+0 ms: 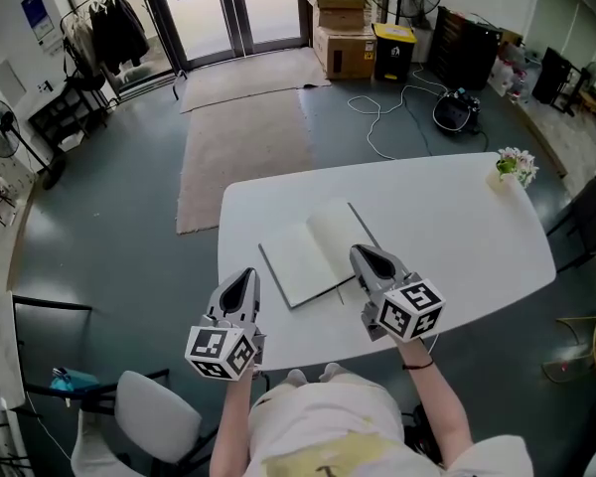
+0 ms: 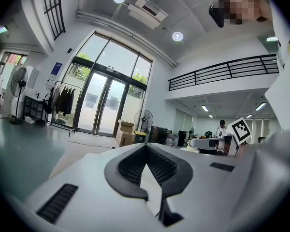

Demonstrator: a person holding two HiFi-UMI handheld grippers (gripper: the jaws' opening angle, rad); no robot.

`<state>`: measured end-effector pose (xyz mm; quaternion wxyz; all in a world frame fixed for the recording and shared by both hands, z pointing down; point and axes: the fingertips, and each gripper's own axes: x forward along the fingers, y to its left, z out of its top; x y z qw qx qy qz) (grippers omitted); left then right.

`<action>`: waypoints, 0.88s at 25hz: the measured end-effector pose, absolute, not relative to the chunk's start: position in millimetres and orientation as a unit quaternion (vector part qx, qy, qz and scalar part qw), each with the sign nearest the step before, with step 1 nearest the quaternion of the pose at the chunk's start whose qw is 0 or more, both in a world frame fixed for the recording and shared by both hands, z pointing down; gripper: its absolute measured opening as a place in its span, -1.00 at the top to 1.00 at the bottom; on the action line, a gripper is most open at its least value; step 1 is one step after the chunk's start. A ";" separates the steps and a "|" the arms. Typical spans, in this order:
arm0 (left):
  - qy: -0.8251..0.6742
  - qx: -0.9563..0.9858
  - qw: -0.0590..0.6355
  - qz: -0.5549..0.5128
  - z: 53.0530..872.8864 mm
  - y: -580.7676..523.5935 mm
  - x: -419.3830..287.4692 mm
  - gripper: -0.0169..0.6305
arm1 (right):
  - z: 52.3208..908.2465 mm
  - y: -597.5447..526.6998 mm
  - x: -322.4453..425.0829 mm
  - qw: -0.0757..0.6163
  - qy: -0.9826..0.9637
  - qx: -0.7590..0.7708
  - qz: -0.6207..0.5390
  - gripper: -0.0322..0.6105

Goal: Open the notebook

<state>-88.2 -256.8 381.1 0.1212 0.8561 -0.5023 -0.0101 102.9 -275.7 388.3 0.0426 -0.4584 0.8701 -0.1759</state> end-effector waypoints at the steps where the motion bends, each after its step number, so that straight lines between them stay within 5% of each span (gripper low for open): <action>1: -0.505 0.855 0.120 -0.010 380.8 -256.3 -88.8 0.95 | 387.9 -275.2 105.6 0.045 0.869 -0.461 -0.176 0.88; 22: -0.545 0.830 0.120 -0.002 385.2 -243.7 -89.5 0.95 | 386.3 -273.2 146.0 0.035 0.850 -0.502 -0.155 0.89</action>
